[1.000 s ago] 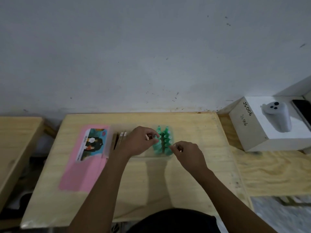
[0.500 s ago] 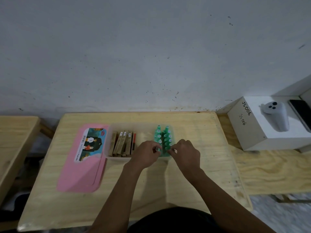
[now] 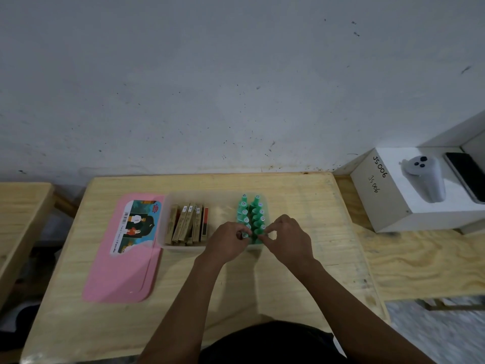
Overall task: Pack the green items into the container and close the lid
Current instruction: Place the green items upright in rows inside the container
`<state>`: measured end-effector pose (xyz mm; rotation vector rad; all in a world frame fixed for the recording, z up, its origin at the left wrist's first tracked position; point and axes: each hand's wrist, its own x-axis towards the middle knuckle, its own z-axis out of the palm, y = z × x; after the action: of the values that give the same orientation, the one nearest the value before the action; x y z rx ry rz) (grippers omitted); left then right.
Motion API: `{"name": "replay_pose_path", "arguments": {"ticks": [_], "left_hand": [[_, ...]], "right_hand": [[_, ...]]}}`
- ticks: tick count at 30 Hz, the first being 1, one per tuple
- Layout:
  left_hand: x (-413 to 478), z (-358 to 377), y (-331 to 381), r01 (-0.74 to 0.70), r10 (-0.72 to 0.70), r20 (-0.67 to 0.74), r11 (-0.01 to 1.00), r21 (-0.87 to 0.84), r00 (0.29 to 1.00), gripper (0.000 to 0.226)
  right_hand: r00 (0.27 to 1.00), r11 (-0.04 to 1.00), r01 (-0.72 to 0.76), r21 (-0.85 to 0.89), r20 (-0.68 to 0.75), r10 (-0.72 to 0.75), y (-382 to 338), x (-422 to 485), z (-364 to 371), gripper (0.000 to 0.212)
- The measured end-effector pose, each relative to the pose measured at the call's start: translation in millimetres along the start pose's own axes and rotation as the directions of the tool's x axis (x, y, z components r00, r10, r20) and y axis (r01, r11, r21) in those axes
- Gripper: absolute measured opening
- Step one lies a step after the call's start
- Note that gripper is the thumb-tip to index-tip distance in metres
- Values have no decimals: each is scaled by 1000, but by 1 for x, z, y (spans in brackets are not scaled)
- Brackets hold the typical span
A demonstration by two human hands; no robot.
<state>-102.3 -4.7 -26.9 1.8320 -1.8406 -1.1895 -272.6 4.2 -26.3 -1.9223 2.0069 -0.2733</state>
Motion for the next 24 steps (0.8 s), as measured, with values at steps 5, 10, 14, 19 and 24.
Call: {"name": "replay_pose_path", "arguments": {"ticks": [5, 10, 14, 19, 24], "left_hand": [[0, 1, 0, 12, -12, 2, 997, -79, 1000, 23], [0, 4, -3, 9, -12, -19, 985, -172, 1000, 18], [0, 5, -5, 7, -13, -30, 981, -195, 999, 16], [-2, -4, -8, 1, -12, -42, 966, -258, 999, 17], [-1, -40, -35, 31, -115, -358, 972, -232, 927, 19]], "right_hand": [[1000, 1000, -19, 24, 21, 19, 1, -1, 0, 27], [999, 997, -19, 71, 29, 17, 2, -4, 1, 28], [999, 996, -10, 85, 38, 7, 4, -6, 0, 26], [1000, 996, 12, 90, -11, -11, 2, -7, -5, 23], [982, 986, 111, 128, -164, -89, -14, -3, -14, 19]]}}
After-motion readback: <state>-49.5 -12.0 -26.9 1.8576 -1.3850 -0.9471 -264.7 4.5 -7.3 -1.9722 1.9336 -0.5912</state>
